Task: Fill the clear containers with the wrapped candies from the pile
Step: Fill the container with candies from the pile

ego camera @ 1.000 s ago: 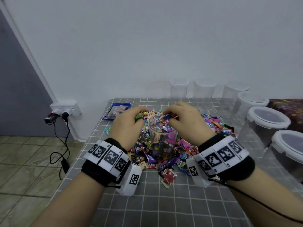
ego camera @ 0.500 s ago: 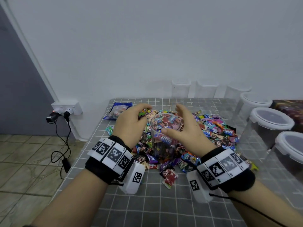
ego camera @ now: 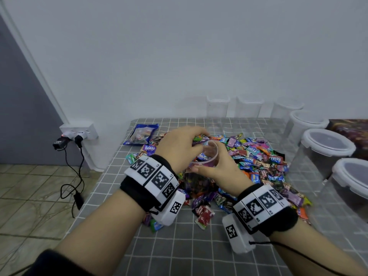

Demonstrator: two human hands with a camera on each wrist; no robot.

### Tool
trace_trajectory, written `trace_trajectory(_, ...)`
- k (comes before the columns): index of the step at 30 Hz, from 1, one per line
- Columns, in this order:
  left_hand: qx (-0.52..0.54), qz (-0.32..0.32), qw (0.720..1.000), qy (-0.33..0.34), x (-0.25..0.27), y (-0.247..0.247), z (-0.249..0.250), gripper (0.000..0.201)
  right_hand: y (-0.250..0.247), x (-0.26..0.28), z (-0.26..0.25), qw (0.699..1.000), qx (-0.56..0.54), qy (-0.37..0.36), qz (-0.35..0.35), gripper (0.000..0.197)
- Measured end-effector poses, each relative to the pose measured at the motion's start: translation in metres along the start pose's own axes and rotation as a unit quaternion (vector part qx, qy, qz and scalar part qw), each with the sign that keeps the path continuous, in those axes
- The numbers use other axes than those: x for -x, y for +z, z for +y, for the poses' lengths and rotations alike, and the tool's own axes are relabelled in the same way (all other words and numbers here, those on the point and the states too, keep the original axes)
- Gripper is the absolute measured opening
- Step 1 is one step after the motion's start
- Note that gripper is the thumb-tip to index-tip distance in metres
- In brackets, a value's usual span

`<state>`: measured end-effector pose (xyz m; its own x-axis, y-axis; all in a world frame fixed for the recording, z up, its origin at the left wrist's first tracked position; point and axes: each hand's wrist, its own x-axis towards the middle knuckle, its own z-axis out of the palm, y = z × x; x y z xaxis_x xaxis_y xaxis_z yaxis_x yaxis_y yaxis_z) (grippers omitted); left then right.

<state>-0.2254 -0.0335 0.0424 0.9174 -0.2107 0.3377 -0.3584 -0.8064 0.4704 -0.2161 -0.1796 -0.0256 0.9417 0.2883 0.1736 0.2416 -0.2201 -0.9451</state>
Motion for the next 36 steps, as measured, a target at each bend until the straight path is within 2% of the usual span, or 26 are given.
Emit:
trace_trajectory(3,-0.070,-0.022,0.997,0.005,-0.002,0.002,0.000,0.030,0.000,0.000,0.001,1.000,-0.002,-0.006,0.001,0.083)
trace_trajectory(8,-0.126,-0.036,0.991,0.008,-0.002,0.002,0.004,0.039,0.002,0.001,-0.003,1.000,-0.017,-0.009,0.006,0.082)
trace_trajectory(12,-0.130,-0.042,0.991,0.010,-0.002,0.002,0.005,0.038,0.000,0.001,-0.002,1.000,-0.022,-0.008,-0.001,0.071)
trace_trajectory(14,-0.111,-0.033,0.993,0.009,-0.001,0.002,0.004,0.035,-0.001,0.001,-0.002,1.000,-0.024,-0.008,-0.006,0.071)
trace_trajectory(17,-0.037,0.023,0.999,0.007,0.006,0.002,0.002,0.026,-0.001,0.003,-0.004,1.000,-0.008,-0.006,-0.011,0.073)
trace_trajectory(21,0.044,0.140,0.989,-0.003,0.023,0.001,-0.007,0.016,-0.005,0.005,-0.008,1.000,0.018,-0.010,-0.013,0.068)
trace_trajectory(24,0.046,0.164,0.984,-0.049,0.033,-0.002,-0.018,0.018,-0.010,0.006,-0.009,0.993,0.112,0.003,-0.036,0.074)
trace_trajectory(27,-0.012,0.105,0.989,-0.106,0.039,-0.004,-0.030,0.021,-0.022,0.005,-0.009,0.962,0.252,0.037,-0.098,0.082)
trace_trajectory(31,-0.124,-0.042,0.981,-0.140,0.041,0.000,-0.041,0.017,-0.039,0.004,-0.004,0.909,0.380,0.096,-0.144,0.085)
trace_trajectory(33,-0.165,-0.118,0.967,-0.155,0.040,0.007,-0.047,0.031,-0.045,0.003,-0.002,0.881,0.437,0.107,-0.145,0.090)
trace_trajectory(36,-0.186,-0.221,0.939,-0.184,0.038,0.022,-0.058,0.069,-0.051,0.005,0.003,0.840,0.502,0.130,-0.158,0.104)
